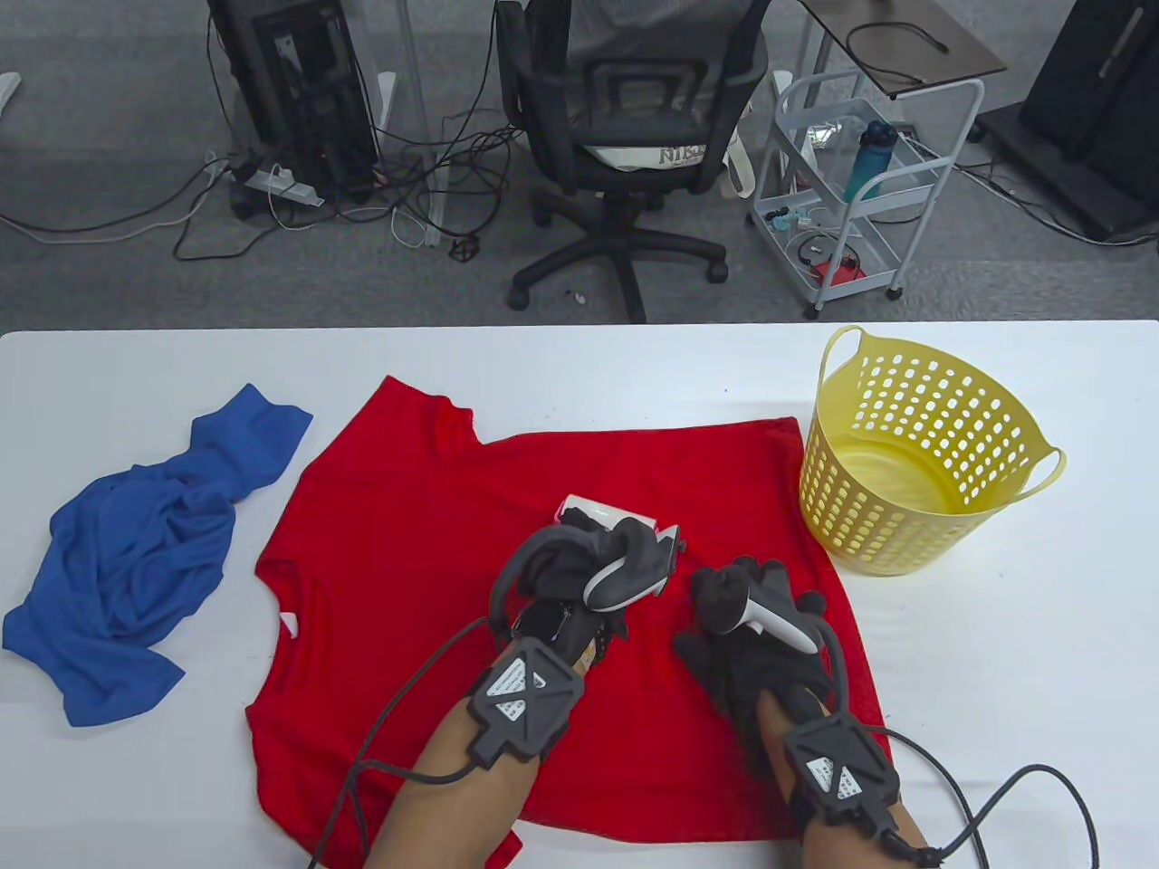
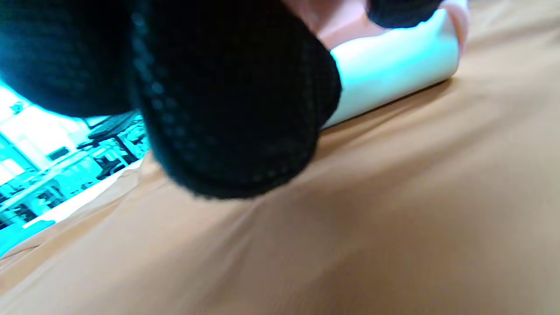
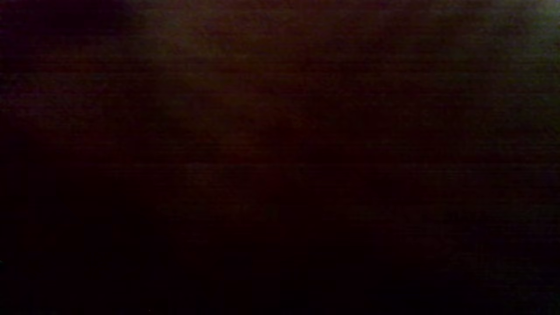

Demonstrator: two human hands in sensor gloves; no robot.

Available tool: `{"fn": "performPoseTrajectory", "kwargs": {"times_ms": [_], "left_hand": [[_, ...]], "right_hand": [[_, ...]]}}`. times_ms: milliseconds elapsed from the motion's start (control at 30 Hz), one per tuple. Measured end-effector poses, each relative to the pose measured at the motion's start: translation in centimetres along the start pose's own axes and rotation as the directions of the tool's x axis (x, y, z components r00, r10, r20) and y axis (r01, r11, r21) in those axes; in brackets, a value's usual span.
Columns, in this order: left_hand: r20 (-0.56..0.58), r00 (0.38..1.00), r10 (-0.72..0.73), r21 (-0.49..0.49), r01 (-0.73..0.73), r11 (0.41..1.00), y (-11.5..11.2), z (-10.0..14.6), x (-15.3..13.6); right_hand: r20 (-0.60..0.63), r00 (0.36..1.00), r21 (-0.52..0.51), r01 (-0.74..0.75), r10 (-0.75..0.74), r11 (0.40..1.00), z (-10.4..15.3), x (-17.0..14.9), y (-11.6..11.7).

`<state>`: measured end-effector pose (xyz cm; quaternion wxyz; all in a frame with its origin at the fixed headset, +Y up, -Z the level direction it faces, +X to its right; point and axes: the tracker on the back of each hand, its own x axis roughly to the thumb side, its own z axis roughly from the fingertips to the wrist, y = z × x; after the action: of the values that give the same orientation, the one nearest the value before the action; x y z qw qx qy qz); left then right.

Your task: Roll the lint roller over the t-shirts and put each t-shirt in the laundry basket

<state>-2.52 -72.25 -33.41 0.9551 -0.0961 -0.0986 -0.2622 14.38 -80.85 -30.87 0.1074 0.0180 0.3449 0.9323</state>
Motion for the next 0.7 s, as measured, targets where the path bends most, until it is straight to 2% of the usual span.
{"fn": "performPoseTrajectory", "kwargs": {"times_ms": [167,267,433,500,567,700], "left_hand": [[0.154,0.987,-0.055,0.090,0.041,0.995,-2.6,5.5,-2.6],[0.212,0.977,-0.026,0.061,0.013,0.998,-4.1,9.2,-4.6],[0.238,0.971,0.007,-0.006,-0.006,1.000,-6.2,13.9,-7.0],[0.240,0.971,0.003,-0.015,0.001,1.000,-6.5,15.0,-7.4],[0.234,0.972,-0.012,0.024,0.006,1.000,-6.7,15.2,-7.3],[0.208,0.977,0.040,0.062,-0.054,0.997,-6.3,12.8,-6.4]], "right_hand": [[-0.001,1.000,-0.001,-0.001,0.001,1.000,0.0,0.0,0.0],[-0.001,1.000,-0.001,-0.002,0.002,1.000,0.0,0.0,0.0],[-0.004,1.000,-0.003,-0.005,0.005,1.000,0.0,0.0,0.0],[-0.005,1.000,-0.004,-0.006,0.006,1.000,0.0,0.0,0.0],[-0.005,1.000,-0.004,-0.006,0.006,1.000,0.0,0.0,0.0],[-0.006,1.000,-0.004,-0.007,0.007,1.000,0.0,0.0,0.0]]}}
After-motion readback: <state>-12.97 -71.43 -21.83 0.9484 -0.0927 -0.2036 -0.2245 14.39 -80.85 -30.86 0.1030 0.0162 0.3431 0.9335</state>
